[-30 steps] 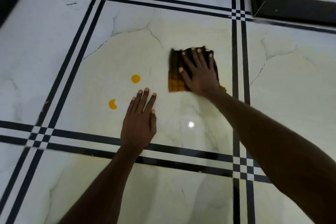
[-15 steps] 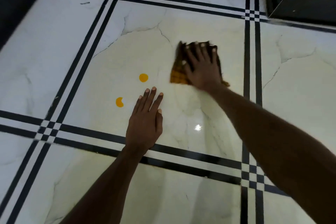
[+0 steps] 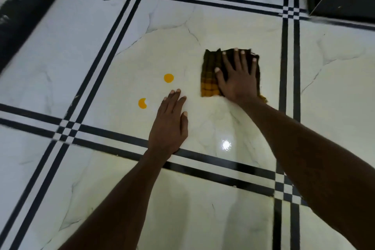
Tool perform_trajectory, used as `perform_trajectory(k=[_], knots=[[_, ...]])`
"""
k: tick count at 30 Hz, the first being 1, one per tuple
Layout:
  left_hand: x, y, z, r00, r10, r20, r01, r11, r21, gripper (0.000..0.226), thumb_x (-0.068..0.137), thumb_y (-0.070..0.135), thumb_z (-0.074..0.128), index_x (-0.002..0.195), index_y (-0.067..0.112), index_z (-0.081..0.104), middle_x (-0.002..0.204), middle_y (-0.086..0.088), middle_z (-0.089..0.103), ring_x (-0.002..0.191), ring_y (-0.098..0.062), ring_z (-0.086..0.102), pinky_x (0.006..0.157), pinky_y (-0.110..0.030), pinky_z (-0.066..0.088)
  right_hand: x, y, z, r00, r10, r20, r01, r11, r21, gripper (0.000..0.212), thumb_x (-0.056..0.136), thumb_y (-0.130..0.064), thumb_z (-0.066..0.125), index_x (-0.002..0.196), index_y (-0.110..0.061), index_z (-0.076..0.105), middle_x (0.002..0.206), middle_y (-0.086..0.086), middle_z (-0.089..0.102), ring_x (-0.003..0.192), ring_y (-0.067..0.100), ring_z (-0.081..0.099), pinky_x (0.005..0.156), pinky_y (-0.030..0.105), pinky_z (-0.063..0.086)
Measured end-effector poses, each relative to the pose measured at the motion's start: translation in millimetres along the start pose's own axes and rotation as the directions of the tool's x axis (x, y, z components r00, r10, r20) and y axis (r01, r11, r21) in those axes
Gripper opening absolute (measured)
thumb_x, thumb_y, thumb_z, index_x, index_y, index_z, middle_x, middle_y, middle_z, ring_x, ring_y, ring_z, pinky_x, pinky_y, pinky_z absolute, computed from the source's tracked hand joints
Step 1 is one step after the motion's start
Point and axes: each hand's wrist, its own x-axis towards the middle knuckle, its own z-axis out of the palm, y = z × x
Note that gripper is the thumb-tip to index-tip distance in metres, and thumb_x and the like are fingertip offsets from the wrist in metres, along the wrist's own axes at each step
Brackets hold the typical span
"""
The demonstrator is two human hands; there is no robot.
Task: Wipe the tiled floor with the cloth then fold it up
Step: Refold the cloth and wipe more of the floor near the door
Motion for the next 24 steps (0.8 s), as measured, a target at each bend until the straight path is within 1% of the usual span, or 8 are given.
perform_trajectory(k=[4, 9, 11, 14, 16, 18, 21, 24], knots=[[-7, 7, -16, 1.000, 0.005, 0.006, -0.004, 0.994, -0.110, 0.044, 0.109, 0.019, 0.042, 0.151, 0.005, 0.045, 0.167, -0.009, 0.034, 0.158, -0.023, 0.027, 0.130, -0.041, 0.023, -66, -26, 3, 0.975, -0.222, 0.003, 0.222, 0.975, -0.020, 0.065, 0.108, -0.057, 0.017, 0.167, -0.028, 0.018, 0.176, 0.008, 0.012, 0.164, 0.028, 0.003, 0.131, 0.058, 0.005], [-25, -39, -73, 0.992, -0.115, -0.051, 0.114, 0.993, -0.021, 0.041, 0.107, 0.014, 0.042, 0.145, 0.003, 0.050, 0.161, -0.015, 0.042, 0.154, -0.032, 0.032, 0.125, -0.051, 0.031, -136, 37, -15, 0.867, -0.465, 0.179, 0.481, 0.874, -0.060, 0.064, 0.109, -0.056, 0.023, 0.168, -0.034, 0.007, 0.177, 0.001, 0.001, 0.164, 0.022, -0.005, 0.131, 0.057, 0.006], [-36, -76, -88, 0.972, -0.221, -0.079, 0.226, 0.972, 0.062, 0.049, 0.107, 0.022, 0.037, 0.152, 0.002, 0.043, 0.165, -0.016, 0.035, 0.157, -0.034, 0.026, 0.126, -0.056, 0.027, -105, 43, -17, 0.901, -0.409, 0.142, 0.419, 0.907, -0.049, 0.064, 0.108, -0.058, 0.017, 0.167, -0.036, 0.007, 0.177, 0.002, 0.004, 0.164, 0.023, -0.001, 0.131, 0.059, 0.008], [-54, -111, -82, 0.899, -0.419, -0.127, 0.434, 0.893, 0.123, 0.064, 0.108, 0.042, 0.026, 0.162, 0.007, 0.024, 0.173, -0.011, 0.017, 0.161, -0.030, 0.009, 0.130, -0.053, 0.013, -35, 24, -3, 0.986, -0.165, 0.031, 0.166, 0.986, -0.012, 0.068, 0.106, -0.060, 0.012, 0.167, -0.031, 0.017, 0.176, 0.007, 0.014, 0.164, 0.029, 0.008, 0.131, 0.058, 0.004], [-58, -118, -72, 0.886, -0.439, -0.151, 0.460, 0.875, 0.151, 0.066, 0.108, 0.046, 0.021, 0.164, 0.011, 0.019, 0.174, -0.007, 0.013, 0.162, -0.026, 0.004, 0.132, -0.047, 0.008, 11, -7, 8, 0.998, -0.050, -0.032, 0.050, 0.999, -0.004, 0.069, 0.105, -0.058, 0.015, 0.167, -0.028, 0.021, 0.175, 0.010, 0.016, 0.163, 0.031, 0.009, 0.130, 0.058, 0.000], [-59, -120, -71, 0.887, -0.436, -0.154, 0.459, 0.872, 0.170, 0.064, 0.109, 0.044, 0.020, 0.164, 0.012, 0.018, 0.174, -0.005, 0.012, 0.162, -0.023, 0.003, 0.132, -0.044, 0.005, 39, -53, 16, 0.998, -0.047, -0.035, 0.047, 0.999, 0.004, 0.070, 0.104, -0.057, 0.017, 0.166, -0.025, 0.023, 0.175, 0.012, 0.017, 0.163, 0.032, 0.010, 0.130, 0.059, -0.002], [-56, -119, -75, 0.886, -0.439, -0.150, 0.461, 0.871, 0.169, 0.063, 0.110, 0.044, 0.016, 0.165, 0.014, 0.017, 0.174, -0.003, 0.010, 0.162, -0.022, 0.001, 0.132, -0.044, 0.005, 30, -129, 26, 0.972, -0.229, -0.046, 0.229, 0.973, -0.011, 0.067, 0.105, -0.052, 0.020, 0.164, -0.021, 0.031, 0.173, 0.012, 0.025, 0.161, 0.035, 0.017, 0.129, 0.060, 0.003], [-56, -115, -79, 0.886, -0.449, -0.119, 0.463, 0.875, 0.141, 0.063, 0.110, 0.044, 0.014, 0.165, 0.014, 0.016, 0.174, -0.003, 0.010, 0.162, -0.021, 0.000, 0.132, -0.047, 0.007, -36, -161, 30, 0.866, -0.500, 0.005, 0.500, 0.866, -0.009, 0.063, 0.109, -0.053, 0.021, 0.165, -0.025, 0.030, 0.173, 0.009, 0.026, 0.162, 0.032, 0.017, 0.130, 0.059, 0.008]])
